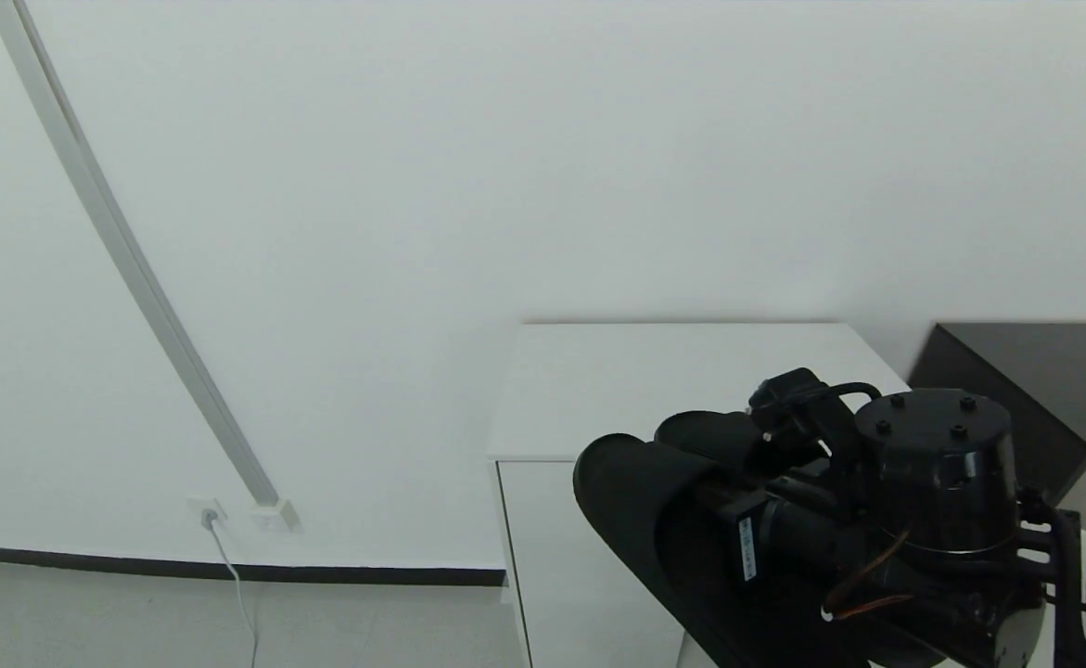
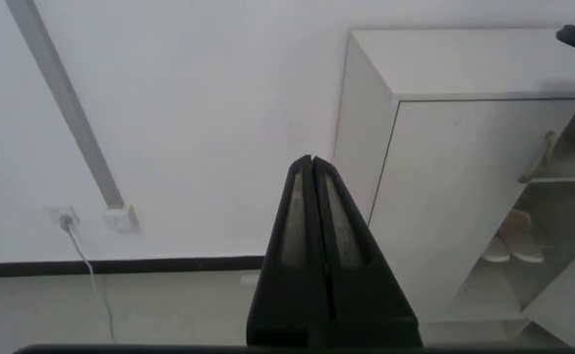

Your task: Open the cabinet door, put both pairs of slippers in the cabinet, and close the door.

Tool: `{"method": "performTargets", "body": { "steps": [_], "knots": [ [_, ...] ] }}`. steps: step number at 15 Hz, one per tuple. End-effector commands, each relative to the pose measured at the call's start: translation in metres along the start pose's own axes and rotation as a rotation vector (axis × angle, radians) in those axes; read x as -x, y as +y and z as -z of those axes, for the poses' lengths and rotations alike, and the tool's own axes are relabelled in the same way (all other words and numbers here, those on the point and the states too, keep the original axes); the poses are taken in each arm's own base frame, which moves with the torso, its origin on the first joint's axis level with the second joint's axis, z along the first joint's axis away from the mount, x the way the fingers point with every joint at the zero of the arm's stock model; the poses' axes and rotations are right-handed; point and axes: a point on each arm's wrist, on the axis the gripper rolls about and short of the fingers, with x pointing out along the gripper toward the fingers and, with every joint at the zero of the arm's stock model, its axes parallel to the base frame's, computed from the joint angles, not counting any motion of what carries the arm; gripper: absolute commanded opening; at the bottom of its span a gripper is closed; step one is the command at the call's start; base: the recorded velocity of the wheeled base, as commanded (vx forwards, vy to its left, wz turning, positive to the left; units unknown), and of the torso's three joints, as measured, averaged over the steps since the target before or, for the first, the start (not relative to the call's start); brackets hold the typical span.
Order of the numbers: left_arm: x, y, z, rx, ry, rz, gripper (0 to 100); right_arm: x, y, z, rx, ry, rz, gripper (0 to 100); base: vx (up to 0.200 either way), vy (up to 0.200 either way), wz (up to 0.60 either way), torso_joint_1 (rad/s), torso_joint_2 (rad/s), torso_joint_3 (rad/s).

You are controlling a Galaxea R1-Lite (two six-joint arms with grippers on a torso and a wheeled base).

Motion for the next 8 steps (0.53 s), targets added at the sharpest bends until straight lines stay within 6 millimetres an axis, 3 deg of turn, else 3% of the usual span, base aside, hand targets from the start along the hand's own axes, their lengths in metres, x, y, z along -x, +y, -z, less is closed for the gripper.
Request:
{"method": "performTargets", "body": {
  "steps": [1, 8],
  "knots": [
    [-0.0001, 0.0, 0.0, -0.001, 0.001, -0.001, 0, -0.0019, 0.0008, 0.0033, 0.005, 0.012, -0.001, 0, -0.2, 0.0, 0.0, 0.002, 0.0, 0.002],
    [-0.0001, 0.0, 0.0, -0.001, 0.001, 0.001, 0, -0.0017, 0.0017, 0.0034, 0.004, 0.013, -0.005, 0, 0.0, 0.0, 0.0, 0.0, 0.0, 0.0]
  ]
}}
